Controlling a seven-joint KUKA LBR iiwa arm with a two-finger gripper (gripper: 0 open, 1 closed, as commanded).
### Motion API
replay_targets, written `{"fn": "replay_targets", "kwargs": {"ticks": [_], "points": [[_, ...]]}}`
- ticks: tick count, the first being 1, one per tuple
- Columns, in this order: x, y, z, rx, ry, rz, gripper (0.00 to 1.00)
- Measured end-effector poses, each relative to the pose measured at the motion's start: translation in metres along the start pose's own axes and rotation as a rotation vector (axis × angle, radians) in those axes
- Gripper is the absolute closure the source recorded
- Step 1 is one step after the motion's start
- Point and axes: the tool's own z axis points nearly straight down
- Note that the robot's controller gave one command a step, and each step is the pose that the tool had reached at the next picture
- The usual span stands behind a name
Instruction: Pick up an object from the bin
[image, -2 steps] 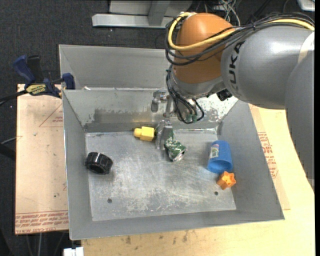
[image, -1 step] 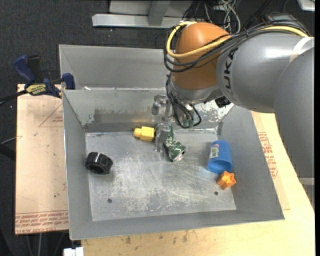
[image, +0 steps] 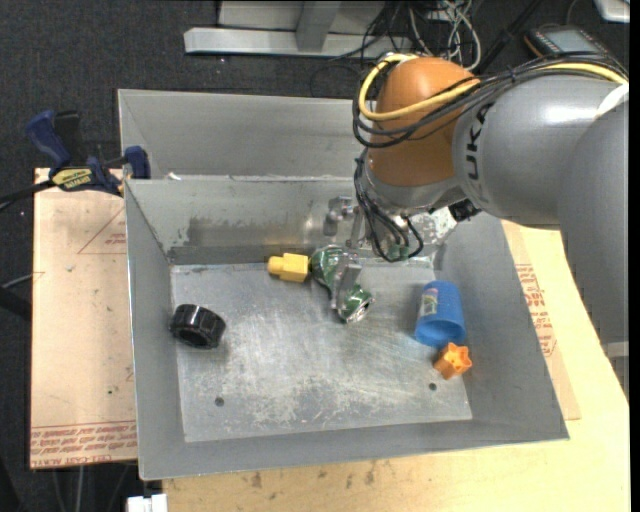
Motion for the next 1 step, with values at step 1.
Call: {"fn": "replay_targets", "kwargs": {"ticks": [1], "points": [[-0.0003,0.0104,0.0105,-0.001,-0.001,0.017,0.00]]}}
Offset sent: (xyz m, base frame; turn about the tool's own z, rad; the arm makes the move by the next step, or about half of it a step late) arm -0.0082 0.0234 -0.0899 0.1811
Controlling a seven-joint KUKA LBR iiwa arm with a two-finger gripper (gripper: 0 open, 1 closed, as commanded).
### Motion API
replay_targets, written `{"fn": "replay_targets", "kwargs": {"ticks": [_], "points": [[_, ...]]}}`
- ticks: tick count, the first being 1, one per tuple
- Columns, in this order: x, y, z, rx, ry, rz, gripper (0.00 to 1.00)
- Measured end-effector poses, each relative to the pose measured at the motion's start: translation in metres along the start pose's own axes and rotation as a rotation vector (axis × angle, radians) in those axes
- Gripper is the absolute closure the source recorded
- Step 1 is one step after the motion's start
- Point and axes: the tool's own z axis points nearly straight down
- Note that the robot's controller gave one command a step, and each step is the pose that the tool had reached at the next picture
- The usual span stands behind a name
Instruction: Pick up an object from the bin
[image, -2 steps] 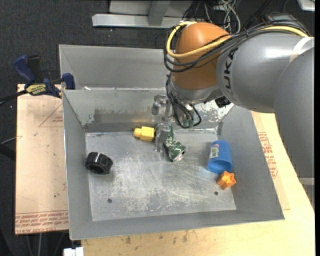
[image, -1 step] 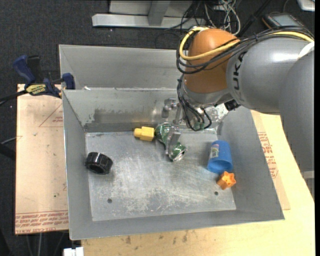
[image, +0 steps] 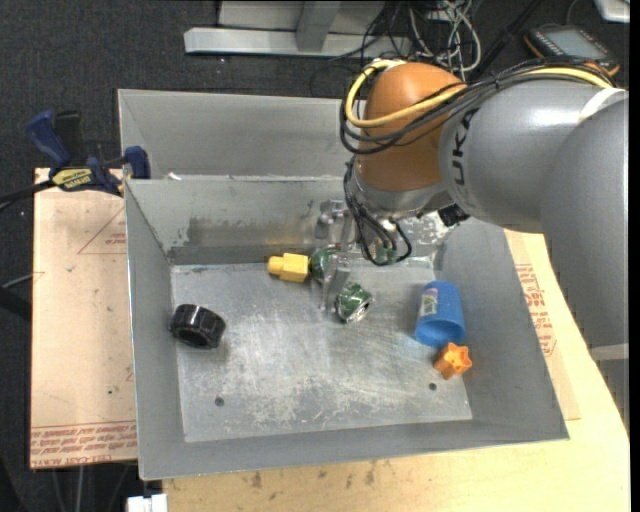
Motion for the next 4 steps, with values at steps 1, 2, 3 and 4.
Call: {"fn": "replay_targets", "kwargs": {"ticks": [1,2,3,4], "points": [[0.006,0.009,0.060,-0.002,-0.005,0.142,0.00],[-0.003,0.013,0.081,-0.007,-0.005,0.177,1.00],[-0.004,0.010,0.076,-0.004,-0.005,0.183,1.00],[-0.006,0.014,0.018,-0.003,-0.008,0.175,1.00]]}}
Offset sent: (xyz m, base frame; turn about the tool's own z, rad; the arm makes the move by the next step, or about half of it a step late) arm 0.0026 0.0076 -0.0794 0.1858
